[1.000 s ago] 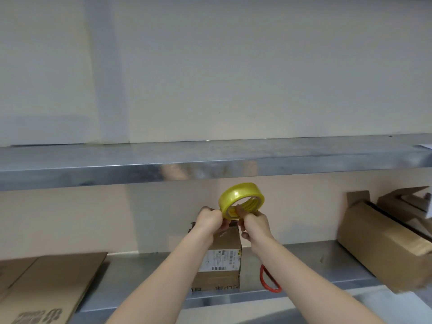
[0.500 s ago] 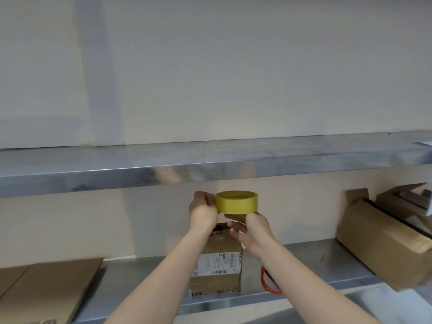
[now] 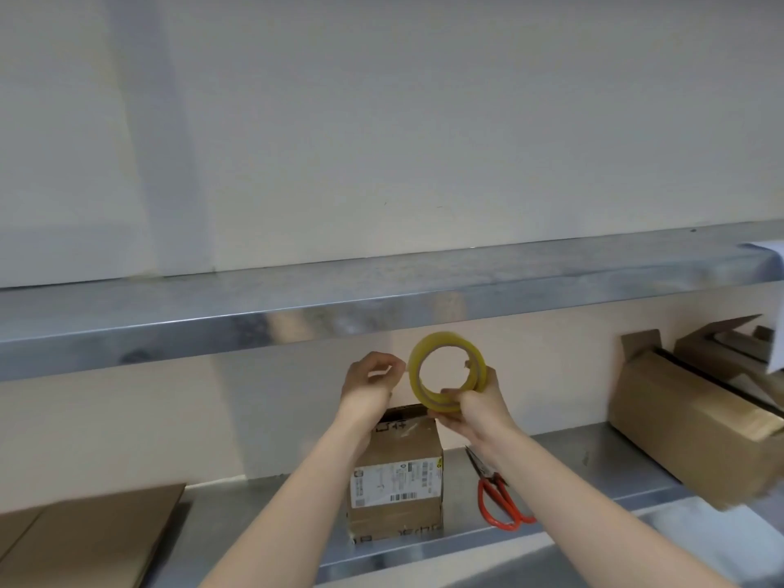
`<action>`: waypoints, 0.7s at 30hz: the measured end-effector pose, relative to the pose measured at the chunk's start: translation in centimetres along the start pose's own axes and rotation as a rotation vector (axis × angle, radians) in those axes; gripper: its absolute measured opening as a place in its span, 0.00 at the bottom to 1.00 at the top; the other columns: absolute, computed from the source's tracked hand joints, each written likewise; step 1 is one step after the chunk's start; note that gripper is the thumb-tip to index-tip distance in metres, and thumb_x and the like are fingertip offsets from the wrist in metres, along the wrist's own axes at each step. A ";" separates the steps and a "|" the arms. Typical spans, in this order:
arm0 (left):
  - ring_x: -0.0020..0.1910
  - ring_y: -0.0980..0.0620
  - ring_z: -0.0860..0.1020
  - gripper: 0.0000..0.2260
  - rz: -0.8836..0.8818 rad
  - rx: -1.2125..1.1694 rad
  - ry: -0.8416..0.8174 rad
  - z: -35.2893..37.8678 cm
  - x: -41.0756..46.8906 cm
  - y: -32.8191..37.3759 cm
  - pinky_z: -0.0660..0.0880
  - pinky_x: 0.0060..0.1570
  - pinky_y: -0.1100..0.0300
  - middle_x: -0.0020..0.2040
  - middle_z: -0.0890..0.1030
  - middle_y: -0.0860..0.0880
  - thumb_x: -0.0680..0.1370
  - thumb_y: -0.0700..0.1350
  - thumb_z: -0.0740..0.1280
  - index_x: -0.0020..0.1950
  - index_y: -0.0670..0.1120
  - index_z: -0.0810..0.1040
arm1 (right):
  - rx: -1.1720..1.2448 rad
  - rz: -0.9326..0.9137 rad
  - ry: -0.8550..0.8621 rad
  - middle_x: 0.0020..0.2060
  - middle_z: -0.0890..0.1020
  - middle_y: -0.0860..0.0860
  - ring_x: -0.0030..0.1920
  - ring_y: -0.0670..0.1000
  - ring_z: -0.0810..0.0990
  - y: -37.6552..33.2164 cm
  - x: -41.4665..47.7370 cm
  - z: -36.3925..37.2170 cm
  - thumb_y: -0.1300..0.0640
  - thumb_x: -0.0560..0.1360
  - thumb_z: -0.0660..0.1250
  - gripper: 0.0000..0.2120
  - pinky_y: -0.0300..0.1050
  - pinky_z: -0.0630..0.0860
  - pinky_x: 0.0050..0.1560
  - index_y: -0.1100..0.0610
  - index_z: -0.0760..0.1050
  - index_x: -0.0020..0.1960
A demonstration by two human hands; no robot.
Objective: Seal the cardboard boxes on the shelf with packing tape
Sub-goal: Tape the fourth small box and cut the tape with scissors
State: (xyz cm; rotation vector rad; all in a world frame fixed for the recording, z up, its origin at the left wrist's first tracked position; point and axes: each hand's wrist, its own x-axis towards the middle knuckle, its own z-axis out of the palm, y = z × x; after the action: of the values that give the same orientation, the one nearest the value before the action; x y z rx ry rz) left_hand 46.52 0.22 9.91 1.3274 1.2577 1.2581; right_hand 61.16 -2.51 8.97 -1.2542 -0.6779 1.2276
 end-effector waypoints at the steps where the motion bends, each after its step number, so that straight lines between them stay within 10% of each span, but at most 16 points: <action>1: 0.47 0.51 0.79 0.03 -0.025 -0.037 -0.035 -0.1 0.0 -0.1 0.77 0.50 0.56 0.50 0.79 0.47 0.79 0.42 0.66 0.46 0.45 0.79 | -0.090 -0.067 0.028 0.57 0.75 0.60 0.53 0.63 0.80 0.0 0.3 -0.1 0.71 0.77 0.59 0.21 0.44 0.79 0.31 0.50 0.64 0.62; 12: 0.45 0.44 0.83 0.07 -0.213 -0.372 0.000 0.6 0.1 0.8 0.80 0.42 0.61 0.47 0.82 0.36 0.77 0.35 0.68 0.50 0.40 0.71 | -0.158 -0.303 0.129 0.52 0.82 0.49 0.55 0.48 0.79 0.1 1.2 0.6 0.64 0.69 0.74 0.38 0.47 0.76 0.56 0.46 0.62 0.74; 17: 0.45 0.43 0.83 0.14 -0.264 -0.406 0.014 0.6 0.1 1.0 0.82 0.42 0.60 0.50 0.81 0.35 0.73 0.28 0.66 0.57 0.39 0.72 | 0.043 -0.149 0.123 0.42 0.81 0.51 0.48 0.53 0.77 0.1 1.0 2.0 0.67 0.71 0.71 0.08 0.43 0.74 0.49 0.56 0.78 0.46; 21: 0.39 0.46 0.81 0.12 -0.220 -0.199 0.085 0.8 0.7 0.8 0.80 0.36 0.61 0.47 0.82 0.38 0.75 0.27 0.60 0.48 0.39 0.80 | 0.160 -0.054 0.009 0.51 0.81 0.61 0.43 0.54 0.80 0.7 1.4 3.2 0.66 0.77 0.63 0.12 0.45 0.80 0.33 0.61 0.72 0.61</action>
State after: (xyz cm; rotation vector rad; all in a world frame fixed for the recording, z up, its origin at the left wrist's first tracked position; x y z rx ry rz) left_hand 47.31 0.87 10.68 0.9757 1.2633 1.2570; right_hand 58.39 -0.20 8.78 -1.1013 -0.5917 1.2069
